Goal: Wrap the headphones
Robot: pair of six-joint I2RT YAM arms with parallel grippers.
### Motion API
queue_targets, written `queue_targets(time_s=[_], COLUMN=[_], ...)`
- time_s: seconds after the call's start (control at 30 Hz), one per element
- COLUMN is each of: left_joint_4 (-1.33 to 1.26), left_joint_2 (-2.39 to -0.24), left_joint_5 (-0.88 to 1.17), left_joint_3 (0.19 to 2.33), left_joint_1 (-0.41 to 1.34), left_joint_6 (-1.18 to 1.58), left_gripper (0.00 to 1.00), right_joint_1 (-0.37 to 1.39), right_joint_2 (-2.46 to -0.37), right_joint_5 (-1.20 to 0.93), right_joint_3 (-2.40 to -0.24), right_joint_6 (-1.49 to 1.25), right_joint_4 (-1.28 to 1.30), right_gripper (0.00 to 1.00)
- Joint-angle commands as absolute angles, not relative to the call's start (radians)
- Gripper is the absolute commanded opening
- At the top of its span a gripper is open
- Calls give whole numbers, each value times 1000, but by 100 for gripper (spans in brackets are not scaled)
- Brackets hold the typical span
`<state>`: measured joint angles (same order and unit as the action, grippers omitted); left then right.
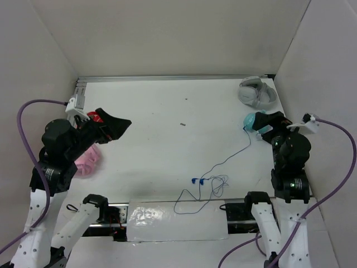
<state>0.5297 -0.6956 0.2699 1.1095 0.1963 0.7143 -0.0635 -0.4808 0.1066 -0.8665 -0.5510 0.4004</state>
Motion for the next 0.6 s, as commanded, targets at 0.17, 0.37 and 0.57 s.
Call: queue_targets(time_s=[0.17, 0.37, 0.57], left_joint_4=[682, 816, 636], left_joint_2=[-736, -919, -930], left_joint_5=[167, 143, 325], left_joint_3=[1230, 1357, 1238], left_joint_1=[198, 196, 195], left_joint_6=[778, 799, 703], left_gripper=[99, 99, 99], right_joint_1=[-67, -67, -127], right_joint_2=[-744, -896, -965], right_joint_5=[254, 55, 319], right_joint_3=[-1071, -1051, -1013], right_joint_6=[-644, -574, -732], right_joint_4=[733, 744, 779], right_gripper=[100, 100, 100])
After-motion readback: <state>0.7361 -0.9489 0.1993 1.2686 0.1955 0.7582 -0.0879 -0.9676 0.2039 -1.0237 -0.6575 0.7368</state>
